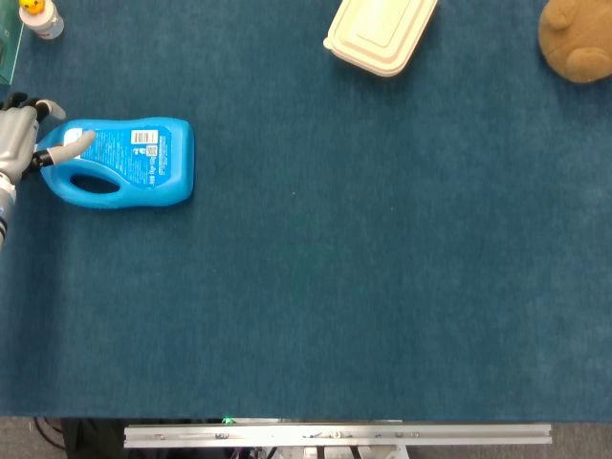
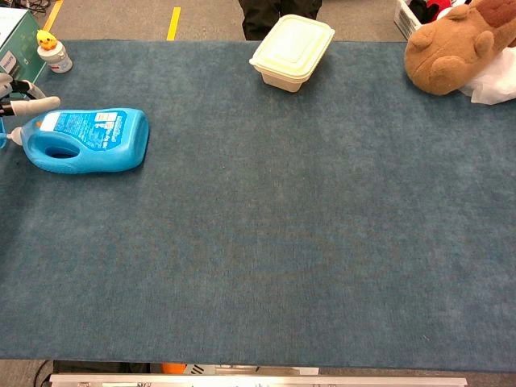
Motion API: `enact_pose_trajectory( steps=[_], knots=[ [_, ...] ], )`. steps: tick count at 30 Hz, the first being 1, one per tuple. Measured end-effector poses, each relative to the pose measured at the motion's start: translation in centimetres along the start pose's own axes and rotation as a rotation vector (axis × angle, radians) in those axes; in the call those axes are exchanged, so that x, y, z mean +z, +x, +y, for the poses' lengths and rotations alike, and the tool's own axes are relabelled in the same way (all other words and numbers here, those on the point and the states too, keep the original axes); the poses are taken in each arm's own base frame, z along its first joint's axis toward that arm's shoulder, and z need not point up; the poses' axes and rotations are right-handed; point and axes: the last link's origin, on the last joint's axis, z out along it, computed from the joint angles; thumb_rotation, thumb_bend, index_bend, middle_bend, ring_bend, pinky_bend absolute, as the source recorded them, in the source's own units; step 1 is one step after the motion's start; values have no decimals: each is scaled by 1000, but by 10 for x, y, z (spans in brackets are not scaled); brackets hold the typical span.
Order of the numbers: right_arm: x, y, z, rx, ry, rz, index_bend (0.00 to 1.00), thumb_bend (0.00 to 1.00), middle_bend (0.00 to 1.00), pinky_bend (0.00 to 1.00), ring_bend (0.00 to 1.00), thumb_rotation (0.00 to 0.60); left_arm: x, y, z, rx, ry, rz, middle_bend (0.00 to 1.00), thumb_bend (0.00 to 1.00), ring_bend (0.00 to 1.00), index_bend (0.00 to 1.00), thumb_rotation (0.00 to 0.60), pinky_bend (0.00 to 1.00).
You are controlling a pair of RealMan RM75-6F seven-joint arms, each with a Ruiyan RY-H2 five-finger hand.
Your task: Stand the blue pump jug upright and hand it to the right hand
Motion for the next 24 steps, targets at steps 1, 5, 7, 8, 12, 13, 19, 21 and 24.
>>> enact_pose_trajectory(
  steps=[1,5,7,8,12,13,19,21,24],
  knots=[
    [0,0,0,0,-1,0,80,84,218,240,107,600,1,-2,0,3,6,-8,222,135,87,256,60,126],
    [1,0,1,1,-2,-2,80,84,218,240,107,600,2,-7,3,13,12,-44,243,135,88,257,59,126],
    [1,-1,1,2,-2,-5,80,84,218,240,107,600,-1,-8,4,17,5,-56,253,135,88,257,56,126],
    [2,-2,0,3,-1,-7,80,85,218,240,107,600,-4,-10,6,20,-1,-66,254,135,89,257,55,126],
    [2,-2,0,6,1,-10,80,84,218,240,107,600,-15,-12,11,26,-25,-101,255,134,88,257,48,126],
    [2,-2,0,6,1,-10,80,84,218,240,107,600,-18,-13,12,27,-32,-108,255,133,88,257,46,126],
    [2,-2,1,11,1,-9,80,84,218,240,107,600,-42,-16,21,48,-83,-151,262,133,89,259,47,126],
    [2,-2,1,11,3,-9,80,84,218,240,107,600,-52,-17,24,60,-100,-169,265,133,89,261,49,126],
    [2,-2,0,12,6,-9,80,84,218,240,107,600,-64,-20,26,79,-121,-195,269,133,89,264,48,126]
  ],
)
